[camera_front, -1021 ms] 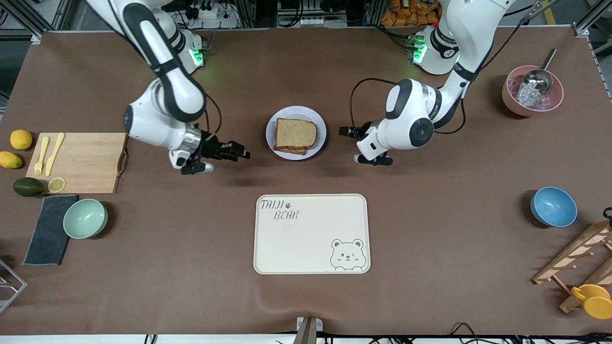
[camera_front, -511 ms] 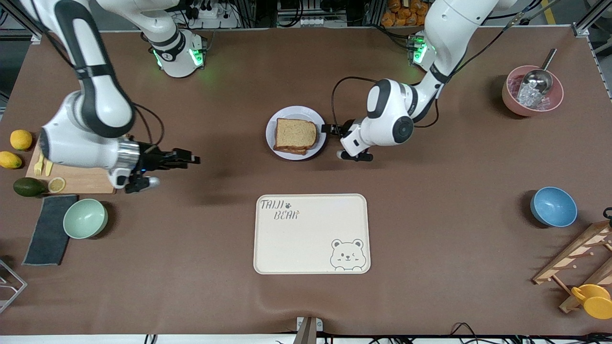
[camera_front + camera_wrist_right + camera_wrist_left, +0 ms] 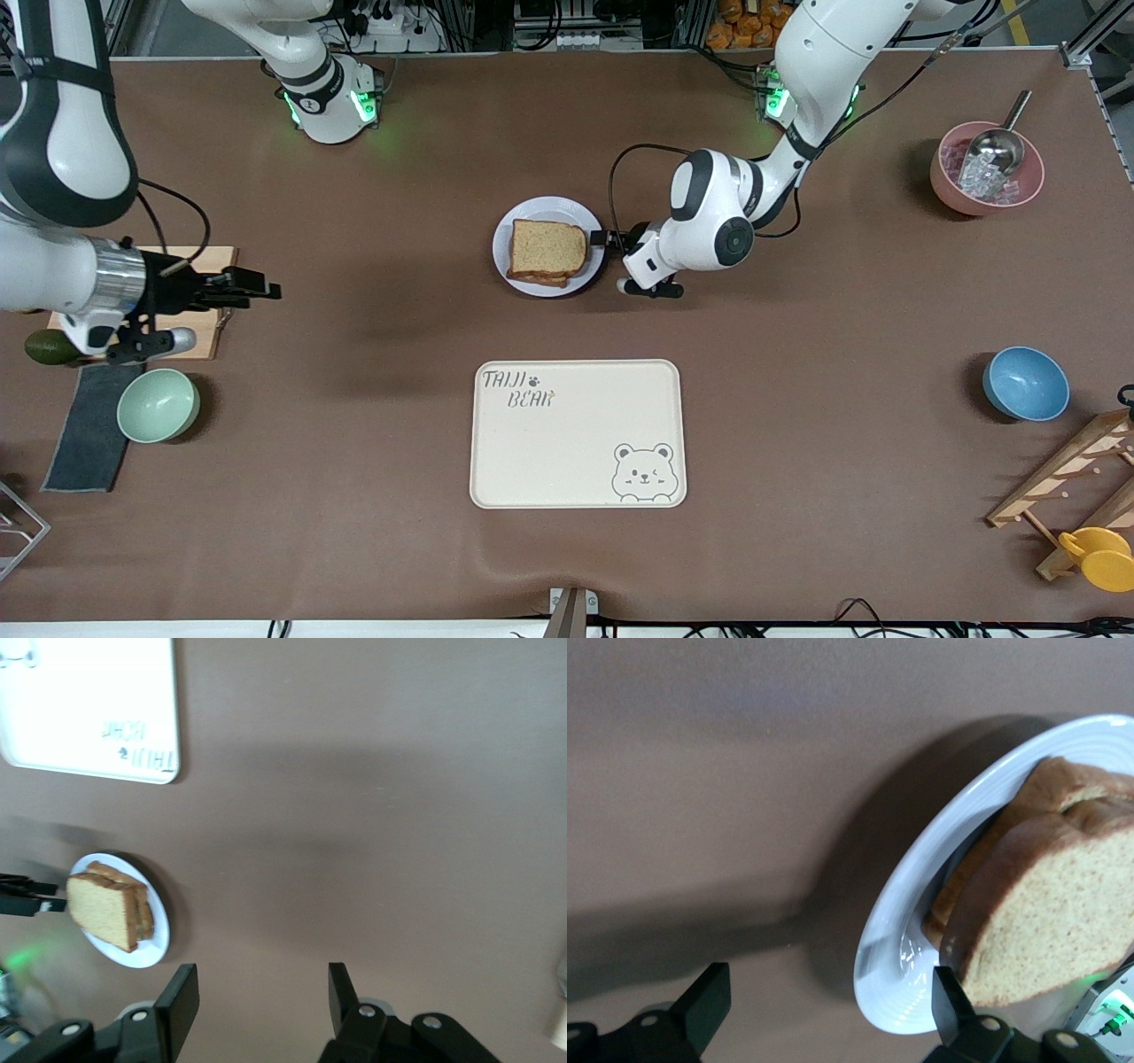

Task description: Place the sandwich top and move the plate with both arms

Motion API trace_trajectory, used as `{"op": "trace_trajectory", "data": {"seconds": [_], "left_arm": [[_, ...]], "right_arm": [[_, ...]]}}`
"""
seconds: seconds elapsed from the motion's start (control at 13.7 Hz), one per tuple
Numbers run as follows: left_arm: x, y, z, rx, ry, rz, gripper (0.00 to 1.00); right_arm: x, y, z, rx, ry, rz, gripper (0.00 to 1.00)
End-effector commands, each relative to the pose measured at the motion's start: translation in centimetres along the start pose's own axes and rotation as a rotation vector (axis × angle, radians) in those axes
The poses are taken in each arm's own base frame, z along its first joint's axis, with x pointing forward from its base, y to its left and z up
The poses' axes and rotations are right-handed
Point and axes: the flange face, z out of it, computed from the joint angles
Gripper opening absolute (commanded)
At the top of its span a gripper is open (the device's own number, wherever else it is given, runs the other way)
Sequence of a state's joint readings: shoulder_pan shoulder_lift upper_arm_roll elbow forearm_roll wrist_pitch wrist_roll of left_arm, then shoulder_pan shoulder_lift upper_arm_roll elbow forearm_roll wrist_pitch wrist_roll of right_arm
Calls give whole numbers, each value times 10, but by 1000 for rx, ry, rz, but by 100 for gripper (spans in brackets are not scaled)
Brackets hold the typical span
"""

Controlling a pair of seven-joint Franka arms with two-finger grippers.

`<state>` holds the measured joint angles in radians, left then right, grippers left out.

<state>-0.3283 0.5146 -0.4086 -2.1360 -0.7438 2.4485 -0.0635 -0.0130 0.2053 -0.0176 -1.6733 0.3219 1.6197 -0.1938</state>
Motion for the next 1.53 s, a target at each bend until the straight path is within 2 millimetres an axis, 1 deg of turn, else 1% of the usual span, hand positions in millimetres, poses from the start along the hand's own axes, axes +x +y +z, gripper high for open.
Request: {"op": "trace_trajectory", "data": {"seconds": [0.0,0.07,0.22,0.29,0.36,0.44,0.66,0.73,0.8,0.88,0.95,1.09,1.17,1.24,1.39,1.46], "left_arm": [[6,8,10,-17,19,6,100],[6,8,10,-17,21,6,100],[9,12,6,-26,29,8,100],[10,14,7,-29,29,8,100],[12,17,6,-34,32,11,100],[12,17,10,-34,27,12,100],[9,23,23,-26,33,24,100],[8,23,24,-24,37,25,100],[7,25,25,-26,36,24,100],[5,26,30,-26,29,23,100],[3,26,33,-24,25,25,100],[4,24,34,-23,24,21,100],[4,23,36,-22,21,17,100],[4,21,37,-21,18,14,100],[4,21,38,-34,16,-4,100],[4,21,37,-38,17,-8,92]], "right_arm": [[-4,-15,-54,-139,21,27,71],[-6,-12,-69,-182,40,34,71],[-10,-9,-90,-276,72,33,71],[-14,-12,-104,-309,94,31,71],[-17,-11,-112,-316,108,37,71],[-29,-14,-127,-322,135,41,75],[-53,-17,-146,-358,169,46,78],[-66,-21,-151,-366,183,43,78],[-74,-21,-149,-373,199,42,78],[-82,-22,-147,-377,221,37,78],[-84,-21,-143,-379,232,35,78],[-83,-21,-146,-387,247,31,80],[-81,-21,-148,-411,253,27,84],[-81,-22,-152,-417,261,26,90],[-80,-20,-155,-418,268,30,91],[-79,-20,-154,-418,267,30,91]]}}
